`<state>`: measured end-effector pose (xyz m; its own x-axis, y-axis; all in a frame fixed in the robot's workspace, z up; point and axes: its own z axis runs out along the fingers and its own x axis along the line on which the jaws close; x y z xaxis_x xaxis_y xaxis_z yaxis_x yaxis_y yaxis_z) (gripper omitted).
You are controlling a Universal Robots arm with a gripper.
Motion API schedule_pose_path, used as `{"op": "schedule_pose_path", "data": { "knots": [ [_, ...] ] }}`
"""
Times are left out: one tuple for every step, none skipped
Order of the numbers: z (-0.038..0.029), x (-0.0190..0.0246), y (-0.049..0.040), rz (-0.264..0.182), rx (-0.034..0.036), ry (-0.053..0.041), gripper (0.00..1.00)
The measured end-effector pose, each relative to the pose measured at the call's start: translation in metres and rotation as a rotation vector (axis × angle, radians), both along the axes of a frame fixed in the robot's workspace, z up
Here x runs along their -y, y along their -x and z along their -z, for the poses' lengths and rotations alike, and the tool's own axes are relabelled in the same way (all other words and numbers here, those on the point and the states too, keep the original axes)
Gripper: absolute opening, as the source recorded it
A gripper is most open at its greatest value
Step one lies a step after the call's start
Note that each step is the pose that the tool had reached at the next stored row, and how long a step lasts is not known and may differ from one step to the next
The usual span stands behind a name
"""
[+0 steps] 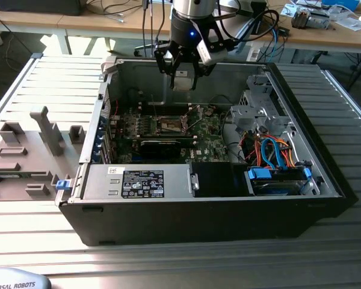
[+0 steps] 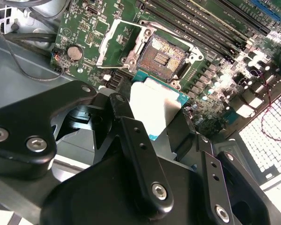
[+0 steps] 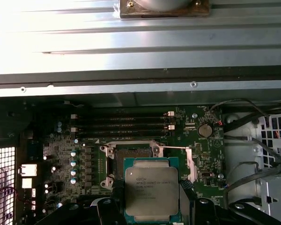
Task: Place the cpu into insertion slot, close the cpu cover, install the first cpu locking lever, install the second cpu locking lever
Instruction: 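Place the cpu into insertion slot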
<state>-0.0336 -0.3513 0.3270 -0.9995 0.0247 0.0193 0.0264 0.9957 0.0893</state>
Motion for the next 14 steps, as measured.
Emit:
{"op": "schedule_pose_path", "data": {
  "knots": [
    [0.0001, 0.0, 0.0, 0.0, 0.0, 0.0, 0.54],
    [0.0004, 0.0, 0.0, 0.0, 0.0, 0.0, 0.54],
    [0.0006, 0.0, 0.0, 0.0, 0.0, 0.0, 0.54],
    [0.0007, 0.0, 0.0, 0.0, 0.0, 0.0, 0.54],
    [0.001, 0.0, 0.0, 0.0, 0.0, 0.0, 0.54],
    [0.0014, 0.0, 0.0, 0.0, 0.0, 0.0, 0.54],
    [0.0016, 0.0, 0.0, 0.0, 0.0, 0.0, 0.54],
    [0.0018, 0.0, 0.0, 0.0, 0.0, 0.0, 0.54],
    [0.002, 0.0, 0.0, 0.0, 0.0, 0.0, 0.54],
    [0.0023, 0.0, 0.0, 0.0, 0.0, 0.0, 0.54],
    [0.0024, 0.0, 0.0, 0.0, 0.0, 0.0, 0.54],
    [0.0026, 0.0, 0.0, 0.0, 0.0, 0.0, 0.54],
    [0.0028, 0.0, 0.0, 0.0, 0.0, -0.0001, 0.54],
    [0.003, 0.0, 0.0, 0.0, 0.0, 0.0, 0.54]
  ]
}}
